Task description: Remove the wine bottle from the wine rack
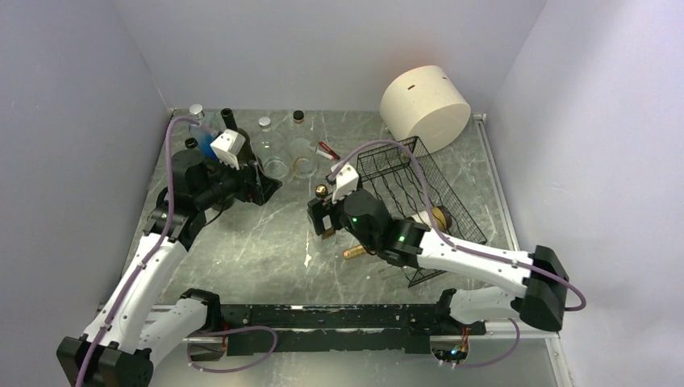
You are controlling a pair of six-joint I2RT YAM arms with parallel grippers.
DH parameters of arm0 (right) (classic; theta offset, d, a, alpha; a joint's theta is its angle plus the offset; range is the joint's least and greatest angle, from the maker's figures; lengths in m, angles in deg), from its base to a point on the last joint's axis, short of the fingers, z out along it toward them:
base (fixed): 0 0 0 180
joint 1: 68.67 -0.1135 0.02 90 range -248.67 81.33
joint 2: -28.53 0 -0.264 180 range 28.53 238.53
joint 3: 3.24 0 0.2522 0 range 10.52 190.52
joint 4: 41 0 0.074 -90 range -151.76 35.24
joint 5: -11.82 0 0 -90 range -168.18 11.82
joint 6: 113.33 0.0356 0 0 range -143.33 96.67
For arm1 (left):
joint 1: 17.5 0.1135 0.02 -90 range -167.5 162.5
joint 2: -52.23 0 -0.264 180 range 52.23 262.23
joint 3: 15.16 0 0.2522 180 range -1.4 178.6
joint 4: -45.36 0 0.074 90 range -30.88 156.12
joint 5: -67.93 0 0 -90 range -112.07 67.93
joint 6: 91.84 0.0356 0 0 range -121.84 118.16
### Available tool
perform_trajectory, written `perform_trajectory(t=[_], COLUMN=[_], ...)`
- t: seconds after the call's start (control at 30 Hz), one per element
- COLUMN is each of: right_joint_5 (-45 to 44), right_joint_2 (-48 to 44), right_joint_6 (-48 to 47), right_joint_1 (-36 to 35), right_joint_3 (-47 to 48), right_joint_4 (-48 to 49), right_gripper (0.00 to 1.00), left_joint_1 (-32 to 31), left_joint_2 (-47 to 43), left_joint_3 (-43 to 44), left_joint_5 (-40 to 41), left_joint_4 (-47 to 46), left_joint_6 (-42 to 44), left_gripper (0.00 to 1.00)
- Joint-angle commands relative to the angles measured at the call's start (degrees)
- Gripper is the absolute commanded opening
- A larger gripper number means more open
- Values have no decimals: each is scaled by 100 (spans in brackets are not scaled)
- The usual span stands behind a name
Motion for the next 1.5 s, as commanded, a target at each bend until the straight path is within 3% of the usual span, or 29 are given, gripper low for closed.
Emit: perform_trajectory(t=[0.0,0.07,0.27,0.5,0.63,0.9,1.03,1.33,1.47], right_joint_5=[196,266,423,-687,-815,-706,-52,-1275,-1318], right_joint_2=[-715,-990,-1542,-2114,-2365,-2095,-1855,-1769,-1595], right_joint_6=[-111,-70,-197,-39,122,502,267,1181,1184], right_joint_1=[-17,-12,-14,-14,-14,-15,-15,-15,-16], right_joint_3=[213,236,407,191,98,394,514,371,402], right_joint_4=[-566,-856,-1767,-2080,-2252,-2812,-2992,-3840,-4049], right_gripper=[95,100,100,100,100,100,100,100,100], left_joint_1=[-143,-255,-724,-1531,-2185,-3298,-3658,-4076,-4181], left_joint_2=[76,83,433,762,970,1423,1860,2307,2324], left_joint_3=[444,465,925,1490,1849,2416,2661,2733,2679], left_joint_5=[-80,-66,377,894,1518,2814,3253,4017,4205], left_joint_4=[699,727,1001,991,1095,1462,1667,1904,1964], left_joint_6=[-405,-602,-870,-1219,-1189,-958,-738,-671,-770], left_gripper=[90,90,90,93,94,94,92,85,78])
